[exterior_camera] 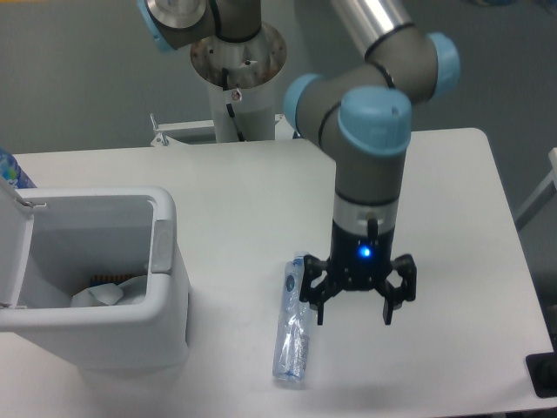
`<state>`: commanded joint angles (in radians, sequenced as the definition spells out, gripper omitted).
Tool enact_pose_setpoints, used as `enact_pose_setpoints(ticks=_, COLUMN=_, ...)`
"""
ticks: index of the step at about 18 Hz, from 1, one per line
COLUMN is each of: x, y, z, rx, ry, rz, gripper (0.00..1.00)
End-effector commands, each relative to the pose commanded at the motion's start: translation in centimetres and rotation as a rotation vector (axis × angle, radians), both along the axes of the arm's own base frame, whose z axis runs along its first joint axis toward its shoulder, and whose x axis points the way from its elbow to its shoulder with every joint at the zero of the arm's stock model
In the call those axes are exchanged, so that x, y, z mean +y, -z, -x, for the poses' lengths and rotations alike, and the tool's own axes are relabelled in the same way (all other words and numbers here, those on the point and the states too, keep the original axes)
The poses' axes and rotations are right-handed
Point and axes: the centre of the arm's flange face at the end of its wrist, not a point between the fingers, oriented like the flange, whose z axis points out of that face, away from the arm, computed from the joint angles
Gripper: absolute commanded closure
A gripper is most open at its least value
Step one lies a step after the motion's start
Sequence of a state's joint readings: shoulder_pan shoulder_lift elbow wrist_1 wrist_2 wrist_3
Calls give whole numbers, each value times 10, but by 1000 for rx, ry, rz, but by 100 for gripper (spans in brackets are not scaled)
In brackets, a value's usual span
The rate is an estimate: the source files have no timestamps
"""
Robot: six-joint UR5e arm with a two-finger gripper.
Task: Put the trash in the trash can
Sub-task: 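Move the open gripper over the clear water bottle, then lower the gripper around the bottle's cap end and close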
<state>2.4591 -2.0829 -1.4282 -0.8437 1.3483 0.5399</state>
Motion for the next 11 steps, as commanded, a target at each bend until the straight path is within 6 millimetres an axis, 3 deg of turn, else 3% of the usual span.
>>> enact_pose_setpoints(ticks=4, x=20, y=44, z=-10, rx=-53, ry=28, rz=41, gripper=0)
enact_pose_setpoints(ticks=11, x=43, y=97, z=-33, rx=-105, ry=62, rz=90, gripper=0)
